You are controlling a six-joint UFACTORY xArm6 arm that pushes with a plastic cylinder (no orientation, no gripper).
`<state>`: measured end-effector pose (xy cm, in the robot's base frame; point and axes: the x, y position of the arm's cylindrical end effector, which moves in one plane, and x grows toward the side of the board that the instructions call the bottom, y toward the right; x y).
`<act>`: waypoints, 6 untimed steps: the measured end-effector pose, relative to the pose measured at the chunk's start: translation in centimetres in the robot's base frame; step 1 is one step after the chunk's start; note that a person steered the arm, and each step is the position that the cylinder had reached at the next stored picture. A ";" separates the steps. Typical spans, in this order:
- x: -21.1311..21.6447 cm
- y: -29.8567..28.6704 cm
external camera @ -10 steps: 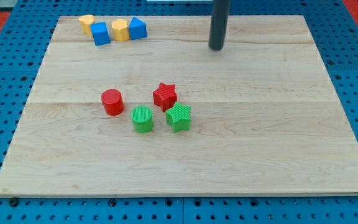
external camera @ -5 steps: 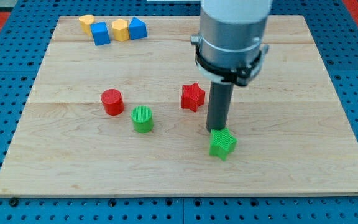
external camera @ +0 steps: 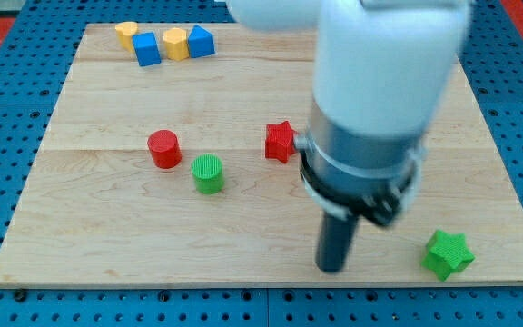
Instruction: Move the green star diagonal to the bottom right of the red star
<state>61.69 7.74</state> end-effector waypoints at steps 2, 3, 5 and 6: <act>0.2 1.2; 0.2 9.2; 0.0 20.5; -1.7 20.2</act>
